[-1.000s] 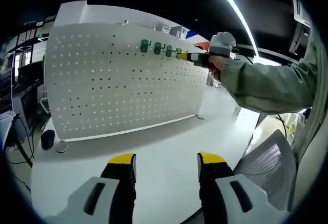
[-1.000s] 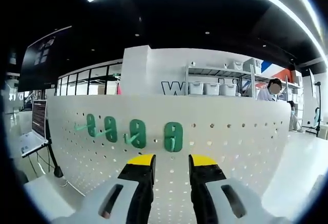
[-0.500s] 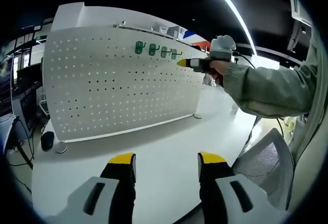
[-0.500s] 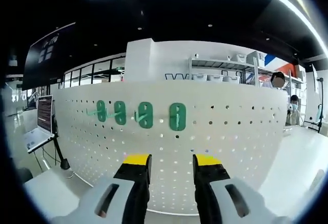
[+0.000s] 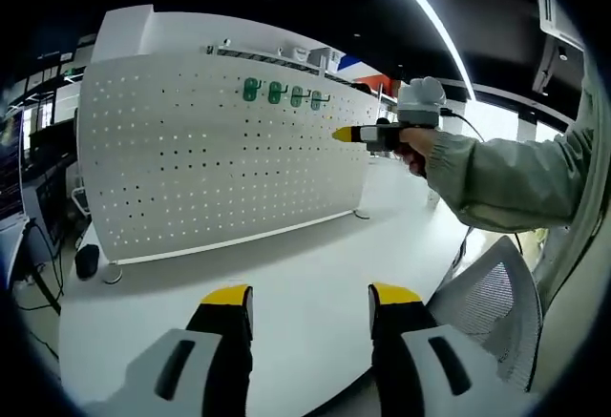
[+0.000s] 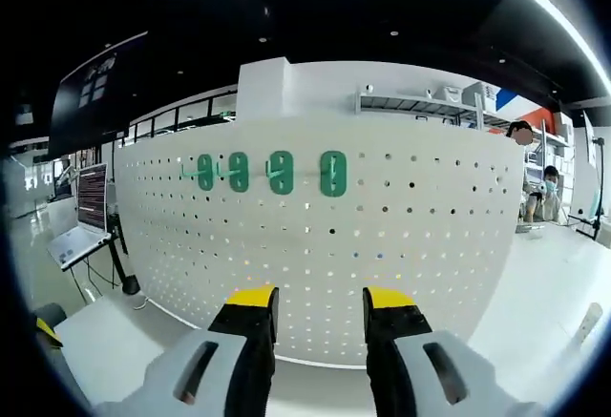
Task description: Insert the hook assembly into the mounting plate slot until the hook locks in place.
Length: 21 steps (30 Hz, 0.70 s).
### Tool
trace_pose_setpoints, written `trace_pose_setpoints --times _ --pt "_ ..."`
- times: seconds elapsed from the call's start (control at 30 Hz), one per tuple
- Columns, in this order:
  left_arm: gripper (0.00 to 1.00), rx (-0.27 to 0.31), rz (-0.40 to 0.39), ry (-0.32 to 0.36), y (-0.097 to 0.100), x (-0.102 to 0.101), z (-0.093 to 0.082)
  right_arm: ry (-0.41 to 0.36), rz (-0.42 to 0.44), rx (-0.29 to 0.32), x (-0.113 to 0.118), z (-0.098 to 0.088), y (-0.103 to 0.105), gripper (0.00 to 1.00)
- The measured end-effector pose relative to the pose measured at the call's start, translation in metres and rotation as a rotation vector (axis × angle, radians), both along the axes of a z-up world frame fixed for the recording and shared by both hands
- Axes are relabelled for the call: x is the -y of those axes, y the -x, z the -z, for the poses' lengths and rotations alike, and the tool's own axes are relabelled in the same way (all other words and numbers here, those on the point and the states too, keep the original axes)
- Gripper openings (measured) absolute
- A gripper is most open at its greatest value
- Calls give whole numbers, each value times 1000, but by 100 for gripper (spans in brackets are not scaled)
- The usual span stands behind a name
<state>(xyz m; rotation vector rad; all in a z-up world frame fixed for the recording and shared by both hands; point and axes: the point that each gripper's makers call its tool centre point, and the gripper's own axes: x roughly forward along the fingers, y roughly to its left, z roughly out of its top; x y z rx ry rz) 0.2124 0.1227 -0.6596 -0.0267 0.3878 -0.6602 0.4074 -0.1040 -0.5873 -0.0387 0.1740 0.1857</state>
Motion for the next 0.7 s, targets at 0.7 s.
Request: trace_pose_setpoints --times 0.7 --pt "51 9 34 9 16 21 -4 2 -147 -149 -23 56 106 43"
